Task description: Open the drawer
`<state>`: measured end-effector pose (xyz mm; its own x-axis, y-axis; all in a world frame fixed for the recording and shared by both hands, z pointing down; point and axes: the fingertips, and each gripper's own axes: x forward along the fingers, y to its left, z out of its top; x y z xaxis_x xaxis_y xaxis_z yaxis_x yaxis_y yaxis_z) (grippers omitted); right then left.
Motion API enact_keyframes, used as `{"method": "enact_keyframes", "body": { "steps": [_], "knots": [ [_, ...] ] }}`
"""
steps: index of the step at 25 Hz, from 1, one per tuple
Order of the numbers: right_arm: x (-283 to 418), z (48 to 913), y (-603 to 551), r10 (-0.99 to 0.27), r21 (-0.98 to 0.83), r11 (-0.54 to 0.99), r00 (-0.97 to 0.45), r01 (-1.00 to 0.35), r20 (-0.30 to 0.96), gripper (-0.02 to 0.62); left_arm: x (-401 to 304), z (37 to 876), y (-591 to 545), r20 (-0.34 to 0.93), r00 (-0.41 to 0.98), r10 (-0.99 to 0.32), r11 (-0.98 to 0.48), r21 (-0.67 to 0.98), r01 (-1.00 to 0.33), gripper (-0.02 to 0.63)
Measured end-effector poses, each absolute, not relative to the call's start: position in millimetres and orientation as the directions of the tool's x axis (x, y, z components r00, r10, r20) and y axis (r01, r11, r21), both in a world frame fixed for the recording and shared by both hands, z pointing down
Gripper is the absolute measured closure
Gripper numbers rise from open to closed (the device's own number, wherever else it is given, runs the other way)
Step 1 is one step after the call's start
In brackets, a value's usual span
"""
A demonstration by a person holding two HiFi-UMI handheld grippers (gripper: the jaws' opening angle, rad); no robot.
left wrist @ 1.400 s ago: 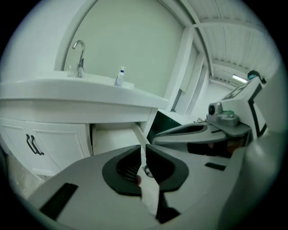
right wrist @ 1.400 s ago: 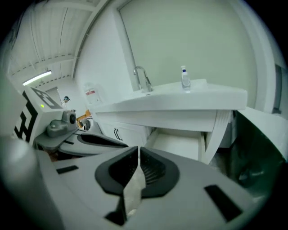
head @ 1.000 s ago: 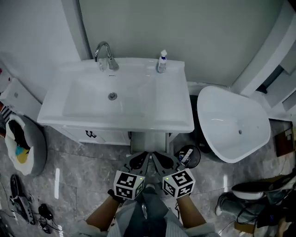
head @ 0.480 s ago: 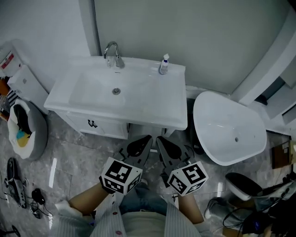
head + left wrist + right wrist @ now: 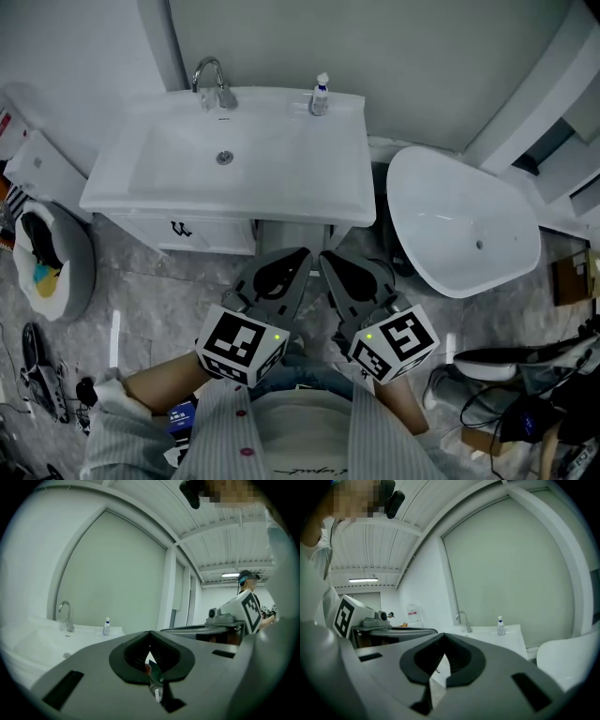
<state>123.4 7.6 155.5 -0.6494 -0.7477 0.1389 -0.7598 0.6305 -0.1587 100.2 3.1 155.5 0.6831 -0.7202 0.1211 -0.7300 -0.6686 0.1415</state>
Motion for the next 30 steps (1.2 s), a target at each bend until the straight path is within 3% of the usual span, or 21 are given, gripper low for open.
{"method": "enact_keyframes", "body": {
  "steps": [30],
  "knots": [
    [98.6,183.1,-19.8,-0.718,-0.189,0.629,-0.656,-0.754,0.232,0.587,81.8,178.7,-19.1,0.17,0.707,-0.687,-0.694,0.136,-0.707,0.589]
  ]
}}
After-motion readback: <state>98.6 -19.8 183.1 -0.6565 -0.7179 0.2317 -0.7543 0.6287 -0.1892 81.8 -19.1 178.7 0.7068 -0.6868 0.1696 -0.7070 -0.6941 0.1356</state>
